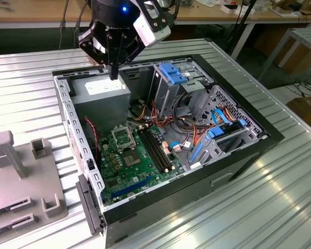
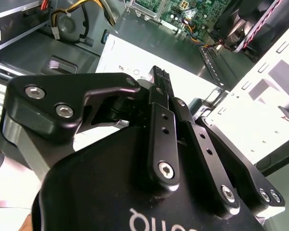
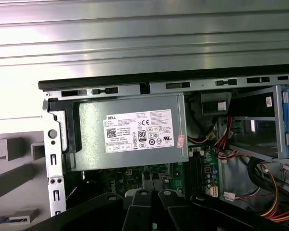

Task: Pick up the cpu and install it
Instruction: 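Reach for the cpu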

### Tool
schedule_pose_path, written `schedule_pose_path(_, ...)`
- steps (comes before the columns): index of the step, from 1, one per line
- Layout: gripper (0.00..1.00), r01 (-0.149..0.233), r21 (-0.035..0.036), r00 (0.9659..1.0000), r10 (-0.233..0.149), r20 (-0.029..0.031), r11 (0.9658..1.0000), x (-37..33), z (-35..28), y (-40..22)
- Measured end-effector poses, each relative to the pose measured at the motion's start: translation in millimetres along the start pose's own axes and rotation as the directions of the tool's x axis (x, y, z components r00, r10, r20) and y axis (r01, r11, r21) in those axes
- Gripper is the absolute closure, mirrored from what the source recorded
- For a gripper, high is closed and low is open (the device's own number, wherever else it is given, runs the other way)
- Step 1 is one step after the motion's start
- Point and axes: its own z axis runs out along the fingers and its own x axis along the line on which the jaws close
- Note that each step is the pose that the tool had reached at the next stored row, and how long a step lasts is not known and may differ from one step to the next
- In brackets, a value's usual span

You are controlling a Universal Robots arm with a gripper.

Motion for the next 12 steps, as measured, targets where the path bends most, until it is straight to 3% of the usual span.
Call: schedule_pose_path(12,0.89,0.0,0.0,1.0,0.0,0.0,1.0,6.5,0.1,-0.5)
